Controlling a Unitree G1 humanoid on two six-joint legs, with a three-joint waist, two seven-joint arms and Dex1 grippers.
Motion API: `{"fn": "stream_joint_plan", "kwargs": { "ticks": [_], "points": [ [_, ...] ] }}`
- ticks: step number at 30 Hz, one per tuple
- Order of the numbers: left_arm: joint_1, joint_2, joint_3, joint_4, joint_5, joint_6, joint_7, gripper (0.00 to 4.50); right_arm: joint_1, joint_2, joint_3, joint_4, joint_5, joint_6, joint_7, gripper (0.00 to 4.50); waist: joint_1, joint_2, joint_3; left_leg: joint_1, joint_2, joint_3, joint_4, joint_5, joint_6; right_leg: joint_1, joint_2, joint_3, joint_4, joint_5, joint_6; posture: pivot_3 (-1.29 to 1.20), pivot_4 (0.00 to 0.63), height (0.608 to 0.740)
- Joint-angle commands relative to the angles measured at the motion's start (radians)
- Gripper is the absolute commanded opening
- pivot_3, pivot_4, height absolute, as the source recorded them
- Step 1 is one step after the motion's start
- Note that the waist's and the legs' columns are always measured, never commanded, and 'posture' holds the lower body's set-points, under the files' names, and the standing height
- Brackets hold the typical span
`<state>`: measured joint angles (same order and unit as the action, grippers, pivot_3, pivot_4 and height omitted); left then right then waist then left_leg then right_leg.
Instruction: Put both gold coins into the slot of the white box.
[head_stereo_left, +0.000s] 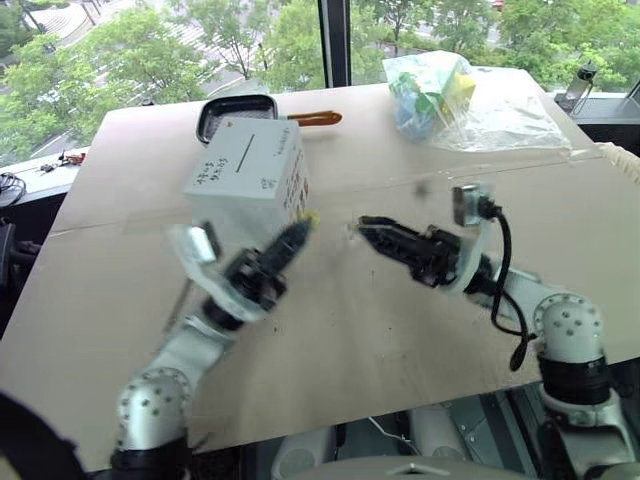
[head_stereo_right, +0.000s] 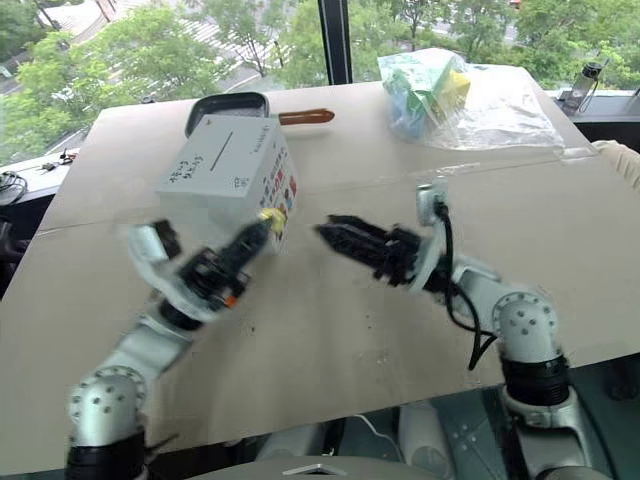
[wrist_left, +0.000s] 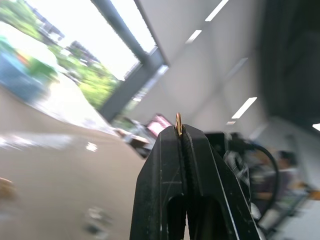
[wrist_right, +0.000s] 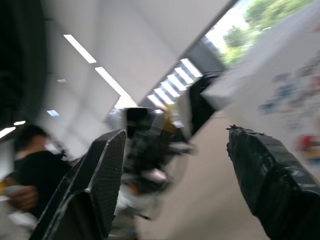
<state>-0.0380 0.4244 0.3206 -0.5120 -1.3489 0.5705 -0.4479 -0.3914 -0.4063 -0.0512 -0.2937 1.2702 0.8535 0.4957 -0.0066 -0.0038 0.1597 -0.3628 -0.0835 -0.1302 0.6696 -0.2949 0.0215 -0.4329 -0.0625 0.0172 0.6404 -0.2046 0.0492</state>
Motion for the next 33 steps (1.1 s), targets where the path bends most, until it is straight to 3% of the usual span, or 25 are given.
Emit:
{"fn": "stream_joint_plan", "kwargs": {
  "ticks": [1,3,7,11,15,25,33],
  "points": [
    [-0.089,0.071,0.078,0.029,0.050,-0.020,0.118,0.00,-0.075,-0.054,0.004,0.014,-0.143,-0.079,0.127,3.48,-0.002,0.000,0.000,0.000,0.000,0.000,0.000,0.000,-0.001,0.000,0.000,0.000,0.000,0.000,0.000,0.00,0.150,0.721],
    [-0.172,0.149,0.112,0.069,0.106,-0.010,0.190,0.00,-0.135,-0.105,0.067,0.031,-0.315,-0.168,0.202,3.48,-0.006,-0.001,0.002,0.000,0.000,0.000,-0.001,0.001,-0.001,-0.001,0.000,0.000,0.000,0.000,0.000,0.00,0.150,0.721],
    [-0.309,0.257,0.100,0.148,0.225,0.029,0.299,0.00,-0.227,-0.084,0.122,0.084,-0.514,-0.331,0.253,3.48,-0.007,-0.003,0.003,-0.001,0.001,0.000,-0.001,0.001,-0.002,-0.002,0.001,0.001,0.000,0.000,0.000,0.00,0.150,0.721],
    [-0.405,0.318,0.077,0.223,0.329,0.064,0.337,0.00,-0.271,-0.063,0.147,0.111,-0.612,-0.409,0.302,3.48,-0.005,-0.003,0.003,-0.003,0.000,0.000,-0.001,0.001,-0.002,-0.004,0.000,0.001,0.000,0.000,0.001,0.00,0.150,0.721],
    [-0.472,0.392,0.040,0.259,0.387,0.189,0.368,0.00,-0.287,-0.028,0.150,0.108,-0.640,-0.439,0.331,3.48,-0.007,-0.004,0.003,-0.019,0.000,-0.001,0.000,0.001,-0.002,-0.020,0.000,0.000,0.002,0.000,0.001,0.00,0.150,0.721],
    [-0.451,0.395,0.074,0.258,0.283,0.417,0.315,0.00,-0.279,-0.003,0.140,0.113,-0.673,-0.443,0.379,3.48,-0.009,-0.004,0.003,-0.019,0.000,-0.002,0.000,0.001,-0.002,-0.022,0.000,0.001,0.002,0.000,0.000,0.00,0.150,0.721],
    [-0.586,0.380,-0.001,0.347,0.315,0.603,0.364,0.00,-0.269,0.013,0.137,0.099,-0.691,-0.444,0.375,3.48,-0.004,-0.004,0.003,-0.019,-0.002,-0.002,0.001,0.001,-0.002,-0.020,-0.001,0.000,0.004,0.000,0.000,0.00,0.150,0.721]
  ]
}}
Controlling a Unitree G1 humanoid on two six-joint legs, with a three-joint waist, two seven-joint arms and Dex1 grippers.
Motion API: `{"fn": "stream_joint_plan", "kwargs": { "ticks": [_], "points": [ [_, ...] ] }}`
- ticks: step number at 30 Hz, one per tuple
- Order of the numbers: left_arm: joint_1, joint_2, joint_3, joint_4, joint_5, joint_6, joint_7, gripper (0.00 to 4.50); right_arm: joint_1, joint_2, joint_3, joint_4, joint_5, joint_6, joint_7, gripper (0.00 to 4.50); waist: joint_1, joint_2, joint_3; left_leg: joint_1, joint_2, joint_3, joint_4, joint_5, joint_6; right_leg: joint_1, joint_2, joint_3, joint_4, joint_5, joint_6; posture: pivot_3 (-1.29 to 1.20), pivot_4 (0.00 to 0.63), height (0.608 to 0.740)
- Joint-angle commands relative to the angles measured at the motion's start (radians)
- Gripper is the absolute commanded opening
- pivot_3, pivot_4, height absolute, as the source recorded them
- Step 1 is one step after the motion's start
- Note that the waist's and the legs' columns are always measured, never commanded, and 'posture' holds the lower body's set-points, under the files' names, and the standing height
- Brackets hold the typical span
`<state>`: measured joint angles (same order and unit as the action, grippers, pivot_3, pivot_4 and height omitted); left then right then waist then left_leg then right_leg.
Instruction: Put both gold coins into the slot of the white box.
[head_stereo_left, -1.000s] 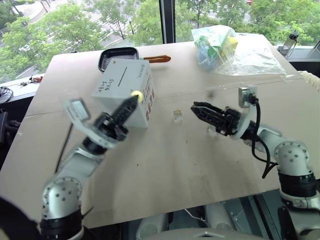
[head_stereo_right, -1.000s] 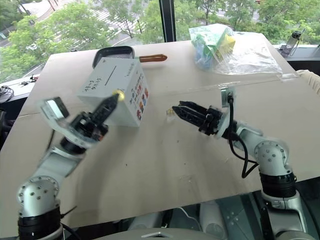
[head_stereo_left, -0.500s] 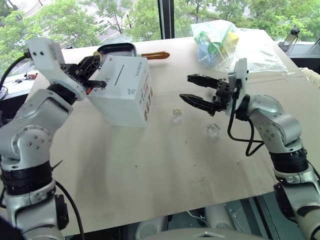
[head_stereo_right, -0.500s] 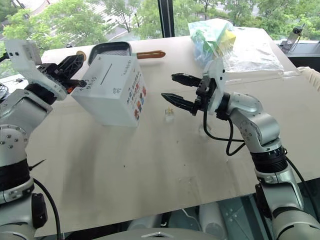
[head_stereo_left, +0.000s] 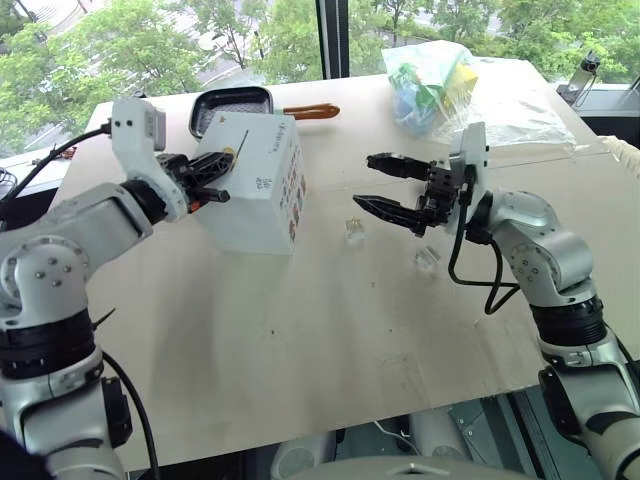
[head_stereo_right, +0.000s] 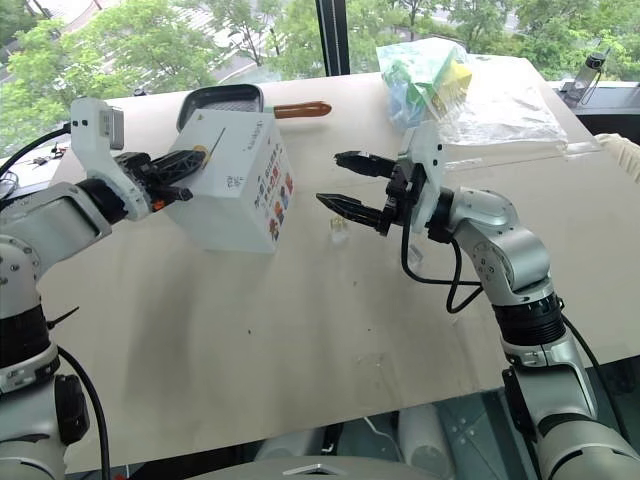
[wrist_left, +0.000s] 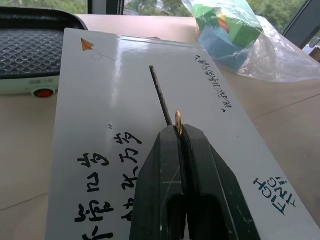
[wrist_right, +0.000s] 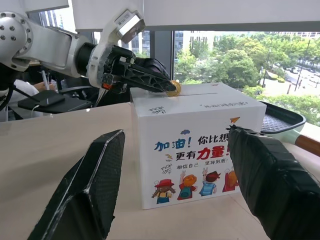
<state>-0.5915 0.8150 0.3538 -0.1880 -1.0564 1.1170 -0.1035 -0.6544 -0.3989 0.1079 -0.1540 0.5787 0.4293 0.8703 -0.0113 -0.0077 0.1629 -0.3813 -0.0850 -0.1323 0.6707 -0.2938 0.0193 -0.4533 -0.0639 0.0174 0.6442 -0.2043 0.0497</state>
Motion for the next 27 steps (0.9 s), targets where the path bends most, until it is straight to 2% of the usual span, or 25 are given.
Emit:
{"fn": "stream_joint_plan", "kwargs": {
  "ticks": [1,16,19,24,27],
  "points": [
    [-0.046,-0.017,-0.040,0.028,0.031,0.068,0.026,0.00,-0.003,0.006,-0.025,-0.045,0.000,-0.020,-0.002,3.48,0.001,0.000,0.000,0.000,0.000,0.000,0.000,0.000,0.000,0.000,0.000,0.000,0.000,0.000,0.000,0.00,0.150,0.721],
    [-0.065,-0.137,-0.038,0.003,0.151,0.224,0.133,0.00,0.007,0.011,-0.033,-0.056,-0.016,-0.020,-0.002,3.48,-0.002,0.000,-0.002,0.006,-0.001,0.001,0.003,0.002,-0.004,0.002,-0.001,0.002,0.013,0.000,0.000,0.00,0.150,0.721],
    [-0.050,-0.157,-0.036,-0.020,0.170,0.228,0.132,0.79,0.009,0.009,-0.035,-0.058,-0.015,-0.016,-0.001,3.54,-0.002,0.001,-0.002,0.009,-0.001,0.002,0.003,0.002,-0.004,0.004,-0.001,0.003,0.014,0.000,0.000,0.00,0.150,0.721],
    [-0.033,-0.175,-0.031,-0.046,0.217,0.171,0.117,3.03,0.011,0.007,-0.030,-0.056,-0.018,-0.005,-0.002,3.54,-0.004,0.001,-0.003,0.015,-0.001,0.005,0.003,0.002,-0.004,0.008,0.000,0.006,0.015,0.000,0.000,0.00,0.150,0.721],
    [-0.028,-0.178,0.010,-0.062,0.228,0.137,0.106,3.03,0.015,0.014,-0.015,-0.047,-0.030,-0.008,-0.005,3.54,-0.007,0.002,-0.003,0.019,-0.001,0.009,0.001,0.003,-0.005,0.008,0.001,0.010,0.018,0.000,0.000,0.00,0.150,0.721]
  ]
}}
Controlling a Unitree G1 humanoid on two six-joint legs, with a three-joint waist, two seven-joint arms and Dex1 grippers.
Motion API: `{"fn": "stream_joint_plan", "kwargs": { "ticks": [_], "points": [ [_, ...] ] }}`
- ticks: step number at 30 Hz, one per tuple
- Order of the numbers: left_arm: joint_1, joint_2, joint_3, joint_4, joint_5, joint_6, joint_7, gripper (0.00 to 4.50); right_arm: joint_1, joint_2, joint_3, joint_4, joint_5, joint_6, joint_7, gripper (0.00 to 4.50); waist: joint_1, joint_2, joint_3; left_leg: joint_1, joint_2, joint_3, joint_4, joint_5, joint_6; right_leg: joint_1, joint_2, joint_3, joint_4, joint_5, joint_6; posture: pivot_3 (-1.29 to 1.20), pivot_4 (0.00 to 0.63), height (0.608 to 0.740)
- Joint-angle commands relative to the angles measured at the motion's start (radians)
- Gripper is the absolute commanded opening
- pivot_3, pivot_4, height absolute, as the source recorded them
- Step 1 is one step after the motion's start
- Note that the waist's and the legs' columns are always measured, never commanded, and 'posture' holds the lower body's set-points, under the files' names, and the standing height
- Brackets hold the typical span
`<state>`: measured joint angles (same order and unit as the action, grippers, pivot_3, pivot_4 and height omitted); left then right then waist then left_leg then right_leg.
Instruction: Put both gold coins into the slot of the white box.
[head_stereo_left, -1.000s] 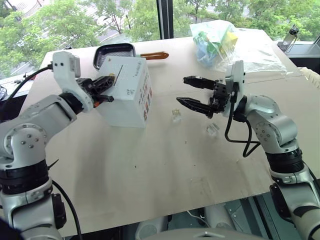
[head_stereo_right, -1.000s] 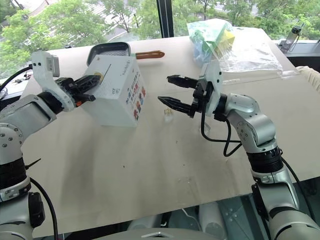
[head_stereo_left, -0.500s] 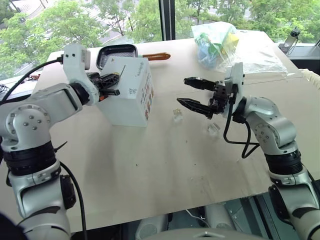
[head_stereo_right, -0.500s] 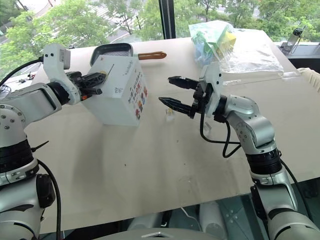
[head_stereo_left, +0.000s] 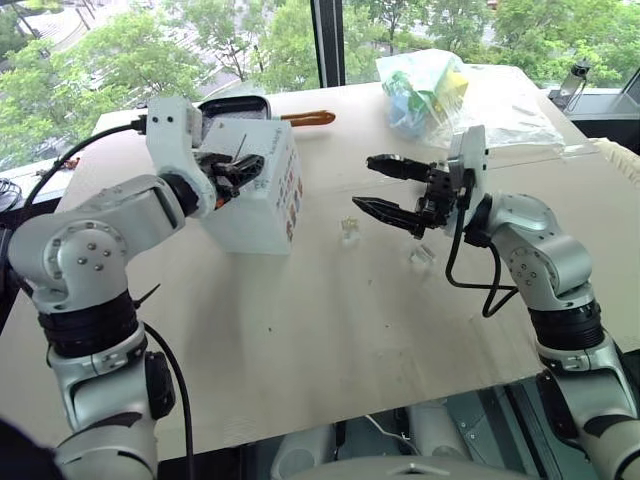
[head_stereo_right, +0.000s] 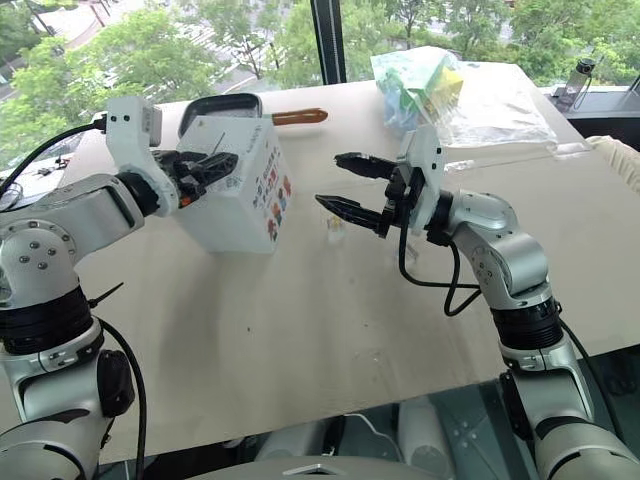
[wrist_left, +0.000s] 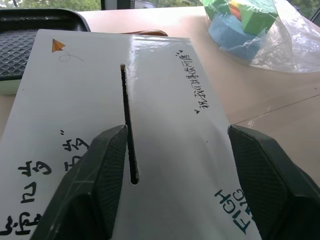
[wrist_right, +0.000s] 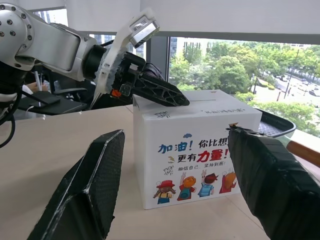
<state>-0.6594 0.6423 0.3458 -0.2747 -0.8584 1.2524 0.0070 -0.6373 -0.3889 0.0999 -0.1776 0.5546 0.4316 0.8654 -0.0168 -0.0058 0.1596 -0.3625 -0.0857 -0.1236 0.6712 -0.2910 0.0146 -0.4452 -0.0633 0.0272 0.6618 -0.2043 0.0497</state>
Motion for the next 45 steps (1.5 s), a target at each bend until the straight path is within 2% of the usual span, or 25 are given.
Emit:
{"fn": "stream_joint_plan", "kwargs": {
  "ticks": [1,6,10,12,15,18,21,28,31,34,37,45],
  "points": [
    [0.045,0.005,0.027,0.018,0.043,-0.008,-0.008,3.03,0.000,0.006,0.000,-0.021,-0.014,-0.014,0.000,3.54,-0.002,0.000,0.000,0.000,0.001,0.000,0.000,0.000,-0.001,0.000,0.001,0.000,0.000,0.000,0.000,0.00,0.150,0.721],
    [0.068,0.045,0.092,-0.038,0.067,-0.138,-0.091,3.03,0.005,0.034,0.049,0.009,-0.074,-0.027,-0.014,3.54,-0.013,-0.001,0.001,-0.001,0.002,0.001,0.000,0.001,-0.001,-0.001,0.001,0.001,0.000,0.000,-0.001,0.00,0.150,0.721],
    [0.143,0.083,0.145,-0.117,0.037,-0.300,-0.299,3.03,-0.011,0.085,0.141,0.101,-0.216,-0.059,-0.087,3.54,-0.018,-0.004,0.002,-0.003,0.002,0.000,0.000,0.001,-0.001,-0.002,0.002,0.000,-0.001,0.000,-0.001,0.00,0.150,0.721],
    [0.216,0.114,0.162,-0.163,0.011,-0.343,-0.423,3.03,-0.020,0.127,0.172,0.143,-0.263,-0.064,-0.126,3.54,-0.023,-0.004,0.002,-0.004,0.002,0.000,0.000,0.001,-0.001,-0.003,0.001,0.000,-0.003,0.000,-0.001,0.00,0.150,0.721],
    [0.426,0.221,0.182,-0.261,0.016,-0.392,-0.654,3.03,-0.046,0.209,0.224,0.233,-0.361,-0.082,-0.218,3.54,-0.031,-0.004,0.002,-0.005,0.002,0.001,-0.003,0.000,-0.001,-0.005,0.002,0.002,-0.005,0.000,-0.001,0.00,0.150,0.721],
    [0.578,0.276,0.235,-0.316,-0.003,-0.408,-0.781,3.03,-0.061,0.270,0.233,0.297,-0.428,-0.027,-0.322,3.54,-0.026,-0.004,0.003,-0.007,0.002,0.000,-0.005,0.000,-0.001,-0.009,0.003,0.003,-0.005,0.000,-0.001,0.00,0.150,0.721],
    [0.665,0.290,0.263,-0.335,0.027,-0.449,-0.825,3.03,-0.063,0.312,0.235,0.350,-0.481,0.018,-0.399,3.54,-0.018,-0.004,0.003,-0.008,0.002,-0.001,-0.004,0.000,-0.001,-0.008,0.002,0.001,-0.005,0.000,-0.001,0.00,0.150,0.721],
    [0.713,0.285,0.243,-0.343,0.089,-0.524,-0.831,3.03,-0.088,0.357,0.197,0.440,-0.523,0.050,-0.478,3.54,-0.022,-0.004,0.003,-0.007,0.001,-0.002,-0.003,0.000,-0.001,-0.006,0.002,-0.001,-0.005,0.000,-0.002,0.00,0.150,0.721],
    [0.714,0.286,0.231,-0.340,0.104,-0.535,-0.828,3.10,-0.093,0.364,0.191,0.448,-0.528,0.051,-0.483,2.62,-0.027,-0.004,0.003,-0.007,0.002,-0.003,-0.003,0.000,-0.001,-0.006,0.002,-0.002,-0.005,0.000,-0.002,0.00,0.150,0.721],
    [0.711,0.285,0.224,-0.340,0.108,-0.537,-0.823,3.10,-0.093,0.371,0.184,0.446,-0.530,0.051,-0.484,1.19,-0.028,-0.004,0.003,-0.007,0.002,-0.002,-0.004,0.000,-0.001,-0.007,0.002,-0.001,-0.005,0.000,-0.002,0.00,0.150,0.721],
    [0.709,0.283,0.220,-0.342,0.110,-0.534,-0.819,3.10,-0.089,0.374,0.181,0.439,-0.531,0.051,-0.479,0.07,-0.027,-0.004,0.003,-0.007,0.002,-0.002,-0.004,0.000,-0.001,-0.007,0.002,-0.001,-0.005,0.000,-0.002,0.00,0.150,0.721],
    [0.707,0.264,0.204,-0.334,0.106,-0.541,-0.807,3.10,-0.077,0.377,0.160,0.404,-0.503,0.069,-0.457,0.07,-0.027,-0.004,0.003,-0.007,0.002,-0.003,-0.003,0.000,-0.001,-0.007,0.002,-0.001,-0.005,0.000,-0.002,0.00,0.150,0.721]
  ]
}}
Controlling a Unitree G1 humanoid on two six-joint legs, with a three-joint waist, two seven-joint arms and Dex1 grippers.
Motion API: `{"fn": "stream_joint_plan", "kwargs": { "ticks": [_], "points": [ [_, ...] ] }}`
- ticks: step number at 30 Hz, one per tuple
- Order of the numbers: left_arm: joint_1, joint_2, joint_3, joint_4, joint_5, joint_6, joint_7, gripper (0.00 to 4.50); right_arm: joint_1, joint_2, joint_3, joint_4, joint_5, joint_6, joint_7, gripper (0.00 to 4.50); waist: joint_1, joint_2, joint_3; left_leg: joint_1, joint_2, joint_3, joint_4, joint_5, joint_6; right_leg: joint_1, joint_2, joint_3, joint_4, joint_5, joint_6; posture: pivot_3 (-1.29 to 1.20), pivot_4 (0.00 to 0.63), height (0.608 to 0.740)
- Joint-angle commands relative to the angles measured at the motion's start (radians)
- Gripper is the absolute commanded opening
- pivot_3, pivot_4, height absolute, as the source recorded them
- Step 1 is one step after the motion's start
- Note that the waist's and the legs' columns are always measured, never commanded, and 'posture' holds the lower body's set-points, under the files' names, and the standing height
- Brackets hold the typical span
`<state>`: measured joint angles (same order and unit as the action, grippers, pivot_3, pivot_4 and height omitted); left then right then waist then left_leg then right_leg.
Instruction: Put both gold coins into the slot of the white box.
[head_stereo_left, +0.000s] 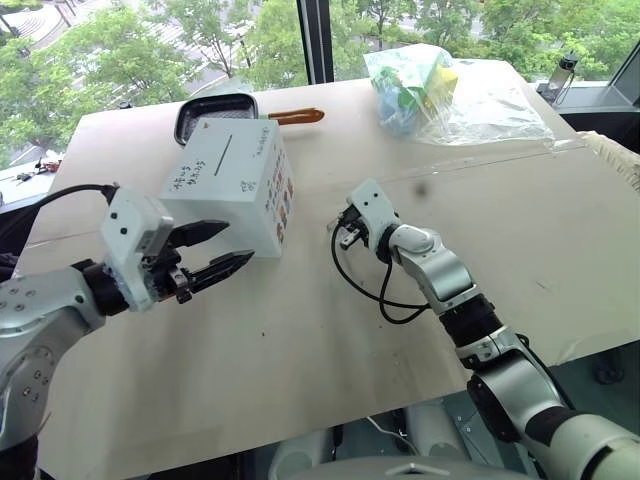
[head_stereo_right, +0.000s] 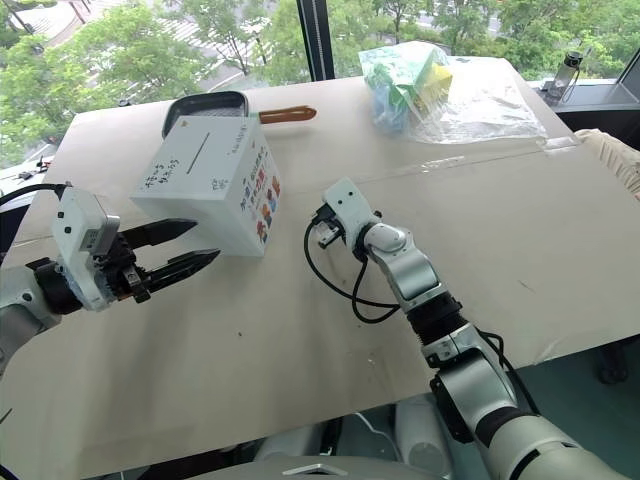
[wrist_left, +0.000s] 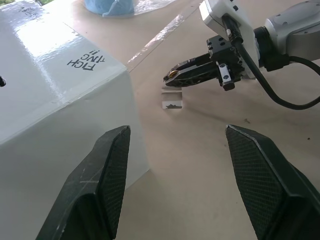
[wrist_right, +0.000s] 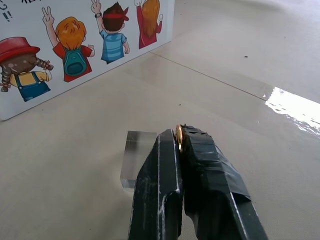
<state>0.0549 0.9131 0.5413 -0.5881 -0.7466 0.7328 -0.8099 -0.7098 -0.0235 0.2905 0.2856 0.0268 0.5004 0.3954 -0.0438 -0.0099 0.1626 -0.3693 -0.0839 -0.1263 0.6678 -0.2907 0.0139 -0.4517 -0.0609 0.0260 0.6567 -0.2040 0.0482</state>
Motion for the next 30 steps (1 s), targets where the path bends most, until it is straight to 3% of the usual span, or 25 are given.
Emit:
{"fn": "stream_joint_plan", "kwargs": {
  "ticks": [1,6,8,13,18,22,30],
  "points": [
    [-0.018,-0.020,0.006,-0.020,-0.020,-0.020,0.018,3.10,-0.007,0.015,-0.043,-0.068,0.042,0.000,0.022,0.07,0.000,0.000,0.000,0.000,0.000,0.000,0.000,0.000,0.000,0.000,0.000,0.000,0.000,0.000,0.000,0.00,0.150,0.721],
    [-0.082,-0.121,-0.029,-0.015,-0.119,0.003,0.081,3.10,-0.017,0.024,-0.108,-0.158,0.190,0.015,0.148,0.07,0.002,0.000,0.000,0.000,0.000,-0.001,0.000,0.000,0.000,0.000,0.000,-0.001,0.000,0.000,0.000,0.00,0.150,0.721],
    [-0.119,-0.181,-0.053,0.006,-0.182,0.020,0.118,3.10,-0.020,0.051,-0.183,-0.223,0.332,0.125,0.183,0.07,0.002,0.000,0.000,0.000,0.000,-0.001,0.000,0.000,0.000,0.001,0.000,-0.001,0.000,0.000,0.000,0.00,0.150,0.721],
    [-0.181,-0.318,-0.075,0.041,-0.327,0.028,0.217,3.10,-0.067,0.155,-0.400,-0.291,0.634,0.393,0.071,0.07,0.001,-0.001,0.000,0.000,0.000,-0.003,0.001,0.000,0.000,0.001,0.000,-0.001,0.001,0.000,0.000,0.00,0.150,0.721],
    [-0.209,-0.425,-0.085,0.052,-0.467,0.006,0.290,3.10,-0.088,0.236,-0.545,-0.318,0.905,0.527,-0.049,0.07,0.006,-0.001,0.000,0.000,0.000,-0.003,0.001,0.000,0.000,0.002,-0.001,-0.002,0.000,0.000,0.000,0.00,0.150,0.721],
    [-0.207,-0.477,-0.128,0.037,-0.515,0.001,0.331,3.10,-0.085,0.235,-0.553,-0.338,1.034,0.570,-0.104,0.07,0.002,0.000,0.000,0.000,-0.001,-0.003,0.001,0.000,0.000,0.002,-0.001,-0.002,0.000,0.000,0.000,0.00,0.150,0.721],
    [-0.191,-0.476,-0.175,0.056,-0.518,-0.012,0.328,3.10,-0.060,0.174,-0.492,-0.394,1.174,0.602,-0.086,0.07,0.002,0.000,0.000,0.001,0.000,-0.001,0.001,0.000,0.000,0.001,0.000,0.000,0.001,0.000,0.000,0.00,0.150,0.721]
  ]
}}
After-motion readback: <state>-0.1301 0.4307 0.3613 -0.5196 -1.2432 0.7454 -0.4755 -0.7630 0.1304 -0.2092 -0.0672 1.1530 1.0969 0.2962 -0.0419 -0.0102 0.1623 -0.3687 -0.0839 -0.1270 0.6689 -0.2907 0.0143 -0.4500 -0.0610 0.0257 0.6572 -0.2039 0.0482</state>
